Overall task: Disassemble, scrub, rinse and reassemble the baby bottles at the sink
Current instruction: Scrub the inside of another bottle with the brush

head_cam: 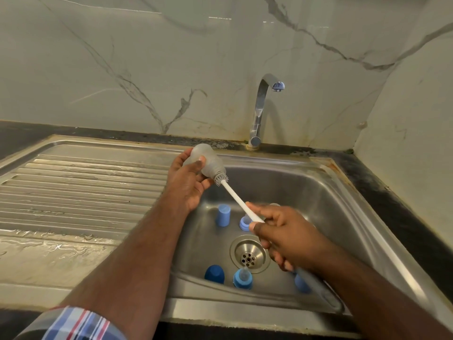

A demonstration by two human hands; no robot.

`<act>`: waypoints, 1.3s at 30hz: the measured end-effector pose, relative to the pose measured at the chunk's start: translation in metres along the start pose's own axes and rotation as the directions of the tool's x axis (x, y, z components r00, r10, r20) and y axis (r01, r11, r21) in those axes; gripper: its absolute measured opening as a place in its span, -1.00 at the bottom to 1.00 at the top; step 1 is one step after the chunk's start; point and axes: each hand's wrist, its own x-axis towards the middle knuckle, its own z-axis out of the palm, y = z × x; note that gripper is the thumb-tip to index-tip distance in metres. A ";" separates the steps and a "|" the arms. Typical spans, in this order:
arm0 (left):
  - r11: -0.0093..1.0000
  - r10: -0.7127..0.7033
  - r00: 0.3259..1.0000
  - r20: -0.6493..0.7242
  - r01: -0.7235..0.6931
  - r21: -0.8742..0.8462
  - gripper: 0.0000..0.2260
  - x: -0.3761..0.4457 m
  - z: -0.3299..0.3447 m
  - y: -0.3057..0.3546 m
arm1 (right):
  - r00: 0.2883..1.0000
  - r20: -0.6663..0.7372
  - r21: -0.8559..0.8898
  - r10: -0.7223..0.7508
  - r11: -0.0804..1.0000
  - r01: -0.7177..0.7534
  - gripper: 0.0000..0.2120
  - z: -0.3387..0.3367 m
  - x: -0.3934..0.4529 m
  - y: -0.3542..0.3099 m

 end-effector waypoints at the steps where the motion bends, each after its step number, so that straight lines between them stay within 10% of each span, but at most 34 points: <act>1: 1.000 0.001 1.000 -0.003 -0.001 -0.017 -0.61 0.001 0.000 0.001 | 0.998 0.056 0.214 0.028 0.976 -0.040 -0.61 -0.005 -0.002 -0.002; 5: 0.998 0.007 1.000 0.001 -0.007 -0.069 -0.62 0.004 -0.002 0.003 | 0.990 0.134 0.481 0.048 0.870 -0.107 -0.67 -0.017 -0.003 -0.006; 18: 0.994 -0.100 0.973 0.206 0.090 0.057 -0.56 -0.005 0.006 -0.007 | 0.999 0.034 0.328 0.001 0.945 -0.012 -0.60 -0.003 0.011 -0.002; 25: 0.995 -0.086 0.978 0.189 0.076 0.058 -0.52 -0.004 0.001 -0.004 | 0.996 -0.074 -0.112 -0.041 0.993 0.032 -0.57 -0.004 0.011 0.004; 32: 0.996 -0.082 0.978 0.192 0.078 0.031 -0.59 -0.002 0.001 -0.002 | 0.983 0.181 0.577 0.030 0.806 -0.131 -0.64 -0.009 0.012 -0.003; 39: 0.994 -0.105 0.979 0.174 0.099 0.044 -0.61 -0.003 0.001 -0.002 | 0.999 0.016 0.153 0.038 0.987 -0.040 -0.60 -0.006 0.017 0.005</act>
